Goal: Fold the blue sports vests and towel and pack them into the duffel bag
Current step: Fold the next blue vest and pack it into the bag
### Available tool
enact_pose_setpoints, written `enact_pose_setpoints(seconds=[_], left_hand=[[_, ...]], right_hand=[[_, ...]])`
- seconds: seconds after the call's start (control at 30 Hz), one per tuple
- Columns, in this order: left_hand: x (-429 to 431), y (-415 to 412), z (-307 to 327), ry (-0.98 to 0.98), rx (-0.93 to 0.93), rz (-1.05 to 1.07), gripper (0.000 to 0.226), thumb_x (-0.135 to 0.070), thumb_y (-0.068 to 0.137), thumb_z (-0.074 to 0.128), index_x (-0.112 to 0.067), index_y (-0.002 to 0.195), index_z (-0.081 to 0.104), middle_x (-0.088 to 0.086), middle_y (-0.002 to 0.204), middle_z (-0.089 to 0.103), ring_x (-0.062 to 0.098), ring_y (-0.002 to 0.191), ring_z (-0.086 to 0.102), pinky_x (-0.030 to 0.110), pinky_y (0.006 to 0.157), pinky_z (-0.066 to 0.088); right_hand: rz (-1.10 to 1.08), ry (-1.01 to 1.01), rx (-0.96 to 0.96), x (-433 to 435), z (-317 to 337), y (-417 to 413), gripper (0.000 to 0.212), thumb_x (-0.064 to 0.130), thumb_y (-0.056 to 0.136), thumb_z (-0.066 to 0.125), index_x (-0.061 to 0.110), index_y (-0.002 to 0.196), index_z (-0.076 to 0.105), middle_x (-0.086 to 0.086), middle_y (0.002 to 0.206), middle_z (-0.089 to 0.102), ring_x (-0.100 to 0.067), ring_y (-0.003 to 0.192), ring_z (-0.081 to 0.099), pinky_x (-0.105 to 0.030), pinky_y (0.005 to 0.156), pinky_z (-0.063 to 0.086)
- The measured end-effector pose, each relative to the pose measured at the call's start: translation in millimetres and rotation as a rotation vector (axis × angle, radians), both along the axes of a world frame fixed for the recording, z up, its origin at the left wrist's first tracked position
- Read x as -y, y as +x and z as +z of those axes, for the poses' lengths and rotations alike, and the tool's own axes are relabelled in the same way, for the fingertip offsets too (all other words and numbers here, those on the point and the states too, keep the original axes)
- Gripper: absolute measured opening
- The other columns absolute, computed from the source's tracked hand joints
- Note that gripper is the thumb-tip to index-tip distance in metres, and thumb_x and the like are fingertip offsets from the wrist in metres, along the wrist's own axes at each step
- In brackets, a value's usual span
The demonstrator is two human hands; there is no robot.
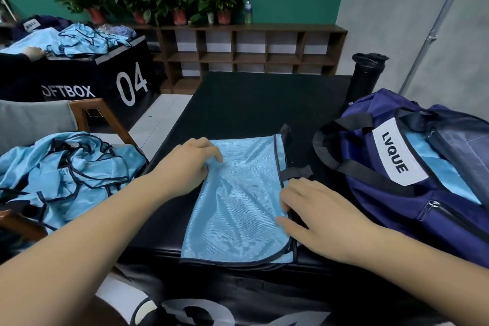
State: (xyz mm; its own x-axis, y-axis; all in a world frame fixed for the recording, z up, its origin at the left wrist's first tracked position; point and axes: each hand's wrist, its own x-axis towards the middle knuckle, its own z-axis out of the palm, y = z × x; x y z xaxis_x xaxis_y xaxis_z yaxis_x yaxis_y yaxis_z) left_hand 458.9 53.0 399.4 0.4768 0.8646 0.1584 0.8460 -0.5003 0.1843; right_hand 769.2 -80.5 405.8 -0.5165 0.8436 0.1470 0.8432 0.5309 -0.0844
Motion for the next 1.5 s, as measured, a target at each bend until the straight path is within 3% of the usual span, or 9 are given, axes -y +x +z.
enact_pose_setpoints(seconds=[0.2, 0.3, 0.47, 0.67, 0.87, 1.07, 1.23, 1.37, 1.5], left_hand=[[57, -3, 15, -0.079, 0.154, -0.129, 0.041, -0.010, 0.092, 0.066, -0.043, 0.117, 0.068, -0.020, 0.106, 0.060, 0.005, 0.089, 0.060, 0.020, 0.078, 0.047], [80, -6, 6, -0.151, 0.189, -0.224, 0.035, -0.024, 0.095, 0.073, -0.041, 0.125, 0.067, -0.023, 0.122, 0.065, 0.000, 0.114, 0.064, 0.024, 0.100, 0.050], [105, -4, -10, -0.218, 0.156, -0.291, 0.043, -0.055, 0.094, 0.073, -0.044, 0.134, 0.061, -0.028, 0.144, 0.054, -0.008, 0.135, 0.051, 0.024, 0.114, 0.042], [124, 0, -18, -0.165, -0.018, -0.327, 0.082, -0.086, 0.077, 0.068, -0.050, 0.148, 0.048, -0.032, 0.160, 0.034, -0.011, 0.145, 0.032, 0.020, 0.121, 0.025], [133, 7, -20, -0.127, -0.059, -0.366, 0.063, -0.045, 0.077, 0.067, -0.041, 0.138, 0.049, -0.025, 0.151, 0.042, 0.002, 0.141, 0.042, 0.029, 0.111, 0.039], [132, 3, -1, -0.092, 0.013, -0.305, 0.021, -0.039, 0.085, 0.055, -0.040, 0.106, 0.053, -0.020, 0.113, 0.060, 0.005, 0.101, 0.061, 0.033, 0.086, 0.055], [126, 0, 16, -0.083, 0.169, -0.178, 0.012, -0.028, 0.088, 0.066, -0.036, 0.095, 0.061, -0.018, 0.090, 0.066, 0.005, 0.081, 0.064, 0.030, 0.075, 0.053], [127, 2, 23, -0.125, 0.335, -0.095, 0.027, -0.007, 0.088, 0.074, -0.032, 0.089, 0.066, -0.015, 0.082, 0.071, 0.010, 0.069, 0.065, 0.021, 0.066, 0.047], [124, 4, 21, -0.190, 0.527, -0.029, 0.021, -0.008, 0.092, 0.076, -0.026, 0.087, 0.067, -0.010, 0.069, 0.069, 0.004, 0.056, 0.050, 0.019, 0.060, 0.040]], right_hand=[[0.218, -0.107, -0.011, 9, -7, 7, 0.054, 0.075, 0.103, 0.044, 0.034, 0.136, 0.056, 0.019, 0.142, 0.045, -0.003, 0.132, 0.042, -0.026, 0.114, 0.032], [0.246, -0.102, 0.011, 9, -14, 9, 0.068, 0.082, 0.097, 0.047, 0.034, 0.144, 0.054, 0.016, 0.150, 0.042, -0.003, 0.140, 0.037, -0.025, 0.120, 0.025], [0.288, -0.045, 0.013, 8, -24, 5, 0.067, 0.075, 0.094, 0.060, 0.027, 0.141, 0.058, 0.010, 0.145, 0.050, -0.012, 0.137, 0.046, -0.034, 0.120, 0.030], [0.291, -0.005, 0.005, 9, -25, 0, 0.051, 0.067, 0.099, 0.059, 0.024, 0.126, 0.064, 0.009, 0.132, 0.058, -0.016, 0.120, 0.056, -0.037, 0.110, 0.039], [0.315, 0.062, -0.027, 8, -26, 0, 0.035, 0.054, 0.101, 0.062, 0.020, 0.111, 0.067, 0.007, 0.117, 0.063, -0.020, 0.104, 0.058, -0.036, 0.100, 0.045], [0.294, 0.057, 0.044, 8, -23, 0, 0.041, 0.063, 0.101, 0.054, 0.024, 0.111, 0.062, 0.008, 0.116, 0.059, -0.019, 0.105, 0.056, -0.036, 0.101, 0.044], [0.248, 0.046, 0.006, 8, -23, -1, 0.049, 0.069, 0.098, 0.056, 0.025, 0.118, 0.063, 0.008, 0.116, 0.059, -0.018, 0.103, 0.056, -0.035, 0.097, 0.046], [0.182, 0.002, -0.060, 4, -25, -1, 0.026, 0.048, 0.100, 0.056, 0.026, 0.114, 0.060, 0.011, 0.105, 0.057, -0.015, 0.097, 0.053, -0.034, 0.094, 0.046], [0.044, -0.075, -0.182, 2, -16, 3, 0.016, 0.038, 0.092, 0.051, 0.034, 0.107, 0.055, 0.012, 0.091, 0.058, -0.015, 0.084, 0.053, -0.039, 0.081, 0.049]])
